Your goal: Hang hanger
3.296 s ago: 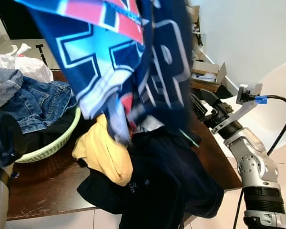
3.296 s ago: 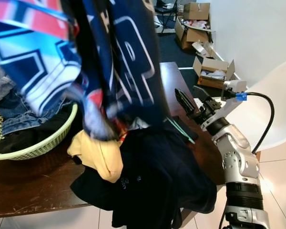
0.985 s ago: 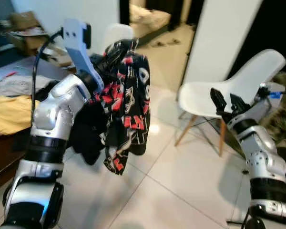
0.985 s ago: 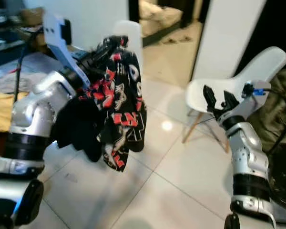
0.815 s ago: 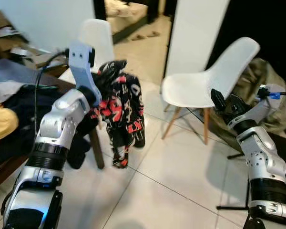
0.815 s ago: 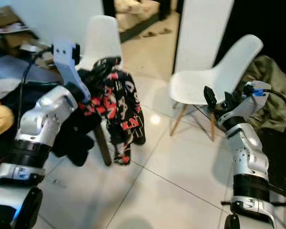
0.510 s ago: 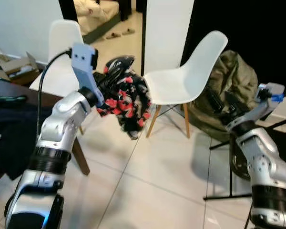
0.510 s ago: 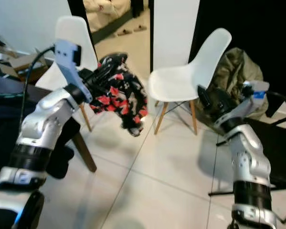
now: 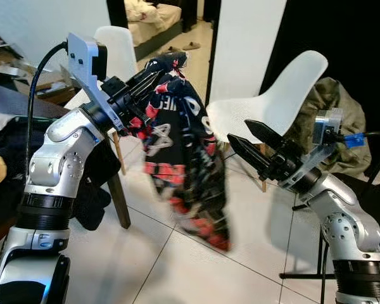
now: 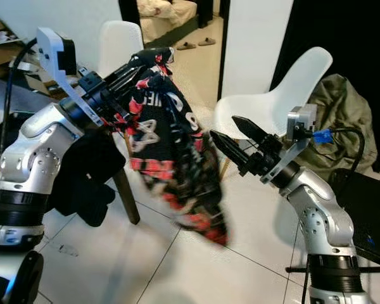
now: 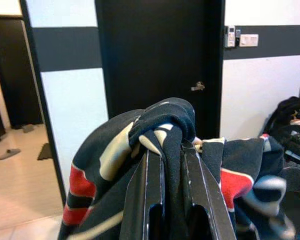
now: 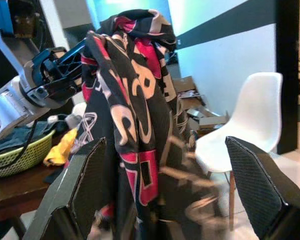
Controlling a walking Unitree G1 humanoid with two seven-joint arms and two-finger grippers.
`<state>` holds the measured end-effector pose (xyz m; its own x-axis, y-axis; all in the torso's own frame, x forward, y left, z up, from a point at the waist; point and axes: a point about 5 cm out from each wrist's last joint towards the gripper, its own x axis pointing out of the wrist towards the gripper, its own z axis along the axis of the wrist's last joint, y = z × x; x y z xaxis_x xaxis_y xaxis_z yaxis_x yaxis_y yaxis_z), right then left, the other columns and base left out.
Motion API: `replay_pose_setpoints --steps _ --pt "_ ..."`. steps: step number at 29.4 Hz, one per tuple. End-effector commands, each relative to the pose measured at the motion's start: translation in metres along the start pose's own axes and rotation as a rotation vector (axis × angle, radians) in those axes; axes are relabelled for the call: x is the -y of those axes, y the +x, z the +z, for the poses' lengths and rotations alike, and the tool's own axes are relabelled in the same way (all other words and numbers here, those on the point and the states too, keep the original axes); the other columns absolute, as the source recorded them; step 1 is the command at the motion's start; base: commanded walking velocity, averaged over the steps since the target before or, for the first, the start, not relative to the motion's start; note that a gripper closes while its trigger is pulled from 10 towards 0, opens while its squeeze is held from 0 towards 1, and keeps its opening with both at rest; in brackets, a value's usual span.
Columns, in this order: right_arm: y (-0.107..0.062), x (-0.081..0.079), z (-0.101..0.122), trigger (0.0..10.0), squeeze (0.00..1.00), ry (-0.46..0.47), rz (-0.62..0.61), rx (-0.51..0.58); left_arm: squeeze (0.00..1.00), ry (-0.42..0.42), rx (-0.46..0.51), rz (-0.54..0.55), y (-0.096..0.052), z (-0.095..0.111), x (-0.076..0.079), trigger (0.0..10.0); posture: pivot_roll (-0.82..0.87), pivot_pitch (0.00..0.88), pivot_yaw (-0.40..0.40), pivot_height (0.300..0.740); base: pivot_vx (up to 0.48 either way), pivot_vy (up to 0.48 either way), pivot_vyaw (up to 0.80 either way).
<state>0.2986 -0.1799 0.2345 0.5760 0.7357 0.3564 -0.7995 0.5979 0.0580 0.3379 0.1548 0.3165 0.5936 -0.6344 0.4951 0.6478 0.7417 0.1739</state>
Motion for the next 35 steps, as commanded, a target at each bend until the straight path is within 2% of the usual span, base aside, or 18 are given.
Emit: replay_pose_setpoints --steps 1,3,5,8,9,10,12,13,19,20,22,23,27,30,34,35 --pt "0.005 -0.007 0.003 10.0 0.0 -0.026 0.056 -0.022 0.0 0.032 0.048 -0.01 0.001 0.009 0.003 10.0 -0.01 0.079 -0.028 0.74 0.0 0.0 0.0" --pt "0.009 -0.019 0.001 10.0 0.0 -0.039 0.165 -0.081 0.0 0.01 0.065 -0.029 0.002 0.008 0.01 10.0 -0.01 0.076 -0.032 0.74 0.0 0.0 0.0" --pt "0.012 -0.024 -0.001 10.0 0.0 -0.055 0.198 -0.111 0.0 -0.002 0.073 -0.047 0.003 0.008 0.013 10.0 -0.01 0.076 -0.031 0.74 0.0 0.0 0.0" --pt "0.023 -0.021 -0.006 10.0 0.0 -0.105 0.157 -0.169 0.0 -0.021 0.087 -0.086 0.004 0.009 0.019 10.0 -0.01 0.074 -0.03 0.74 0.0 0.0 0.0" --pt "0.031 -0.016 -0.008 10.0 0.0 -0.129 0.103 -0.178 0.0 -0.026 0.09 -0.11 0.005 0.009 0.023 10.0 -0.01 0.069 -0.03 0.74 0.0 0.0 0.0" --pt "0.039 -0.008 -0.008 10.0 0.63 -0.127 0.031 -0.159 0.0 -0.028 0.087 -0.128 0.006 0.008 0.027 10.0 0.0 0.064 -0.03 0.74 0.0 0.0 0.0" --pt "0.044 -0.004 -0.007 10.0 0.63 -0.119 -0.013 -0.144 0.0 -0.028 0.084 -0.139 0.007 0.007 0.029 10.0 0.0 0.064 -0.03 0.74 0.0 0.0 0.0" --pt "0.048 0.0 -0.008 10.0 1.0 -0.128 -0.042 -0.143 0.0 -0.029 0.078 -0.144 0.008 0.004 0.031 10.0 0.0 0.063 -0.03 0.74 0.0 0.0 0.0" --pt "0.054 0.01 -0.01 10.0 1.0 -0.174 -0.127 -0.17 0.0 -0.035 0.064 -0.138 0.009 -0.002 0.03 10.0 -0.01 0.064 -0.03 0.74 0.0 0.0 0.0" --pt "0.053 0.015 -0.014 10.0 0.0 -0.18 -0.162 -0.219 0.0 -0.042 0.074 -0.141 0.01 -0.001 0.032 10.0 -0.01 0.069 -0.035 0.74 0.0 0.0 0.0" --pt "0.052 0.016 -0.017 10.0 0.0 -0.177 -0.162 -0.247 0.0 -0.044 0.079 -0.142 0.011 0.0 0.033 10.0 -0.01 0.069 -0.035 0.74 0.0 0.0 0.0" --pt "0.051 0.016 -0.02 0.0 0.0 -0.183 -0.16 -0.274 0.0 -0.045 0.084 -0.143 0.011 0.001 0.034 10.0 -0.01 0.071 -0.036 0.74 0.0 0.0 0.0" --pt "0.051 0.016 -0.024 0.0 0.0 -0.201 -0.161 -0.305 0.0 -0.043 0.088 -0.143 0.011 0.002 0.034 10.0 -0.01 0.072 -0.038 0.74 0.0 0.0 0.0" --pt "0.047 0.022 -0.029 0.0 0.0 -0.232 -0.198 -0.34 0.0 -0.029 0.093 -0.132 0.01 0.004 0.032 10.0 -0.01 0.075 -0.039 0.74 0.0 0.0 0.0" --pt "0.046 0.024 -0.029 0.0 0.0 -0.236 -0.21 -0.342 0.0 -0.026 0.093 -0.129 0.01 0.004 0.031 10.0 -0.01 0.075 -0.039 0.74 0.0 0.0 0.0" --pt "0.044 0.029 -0.028 0.0 0.0 -0.248 -0.25 -0.338 0.0 -0.023 0.096 -0.125 0.009 0.005 0.031 10.0 -0.01 0.075 -0.039 0.74 0.0 0.0 0.0"
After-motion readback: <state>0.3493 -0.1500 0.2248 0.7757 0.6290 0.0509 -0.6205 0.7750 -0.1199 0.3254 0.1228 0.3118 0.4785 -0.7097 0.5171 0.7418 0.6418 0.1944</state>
